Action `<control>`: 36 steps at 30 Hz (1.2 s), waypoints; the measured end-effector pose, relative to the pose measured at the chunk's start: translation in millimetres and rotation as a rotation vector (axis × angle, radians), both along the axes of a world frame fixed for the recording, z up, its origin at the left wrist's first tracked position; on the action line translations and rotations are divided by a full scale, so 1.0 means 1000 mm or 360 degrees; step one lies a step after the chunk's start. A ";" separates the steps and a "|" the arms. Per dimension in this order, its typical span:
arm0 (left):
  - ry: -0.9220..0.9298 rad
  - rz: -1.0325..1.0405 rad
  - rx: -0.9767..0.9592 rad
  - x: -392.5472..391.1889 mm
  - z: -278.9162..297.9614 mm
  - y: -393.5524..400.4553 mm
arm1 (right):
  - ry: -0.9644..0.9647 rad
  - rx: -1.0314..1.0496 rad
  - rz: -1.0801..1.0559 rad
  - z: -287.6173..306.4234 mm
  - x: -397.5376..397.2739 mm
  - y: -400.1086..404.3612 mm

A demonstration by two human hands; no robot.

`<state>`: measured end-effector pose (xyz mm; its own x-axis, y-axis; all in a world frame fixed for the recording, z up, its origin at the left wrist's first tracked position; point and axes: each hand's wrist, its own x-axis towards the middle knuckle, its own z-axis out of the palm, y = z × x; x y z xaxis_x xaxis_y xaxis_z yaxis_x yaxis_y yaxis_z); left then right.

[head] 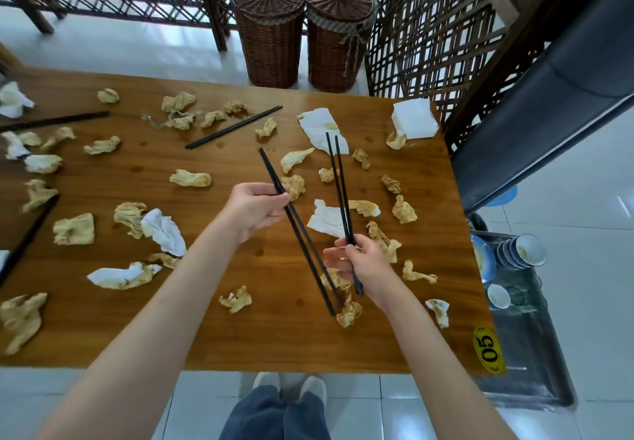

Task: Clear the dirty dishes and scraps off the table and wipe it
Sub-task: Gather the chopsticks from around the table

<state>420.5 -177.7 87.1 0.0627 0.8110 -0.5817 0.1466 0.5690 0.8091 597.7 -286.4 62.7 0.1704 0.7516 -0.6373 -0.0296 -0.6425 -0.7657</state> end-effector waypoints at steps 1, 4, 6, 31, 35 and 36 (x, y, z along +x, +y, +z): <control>-0.0027 0.0003 0.0004 0.002 0.001 -0.001 | 0.0013 0.0000 0.0033 0.002 -0.003 0.000; -0.0083 0.0017 0.0007 0.006 0.002 -0.003 | 0.0054 0.0008 0.0131 0.007 -0.008 -0.002; -0.0069 0.0007 0.0012 0.009 0.002 -0.005 | 0.0118 0.0008 0.0181 0.010 -0.008 -0.003; -0.0262 0.0240 0.0050 0.012 -0.003 -0.026 | 0.0048 -0.0044 0.0825 0.020 0.002 -0.006; -0.0244 0.0309 0.0064 0.010 -0.001 -0.021 | 0.0002 -0.0037 0.0904 0.022 0.001 0.007; -0.0248 0.0329 0.0073 0.010 -0.001 -0.018 | -0.0002 -0.0033 0.0922 0.023 0.001 0.012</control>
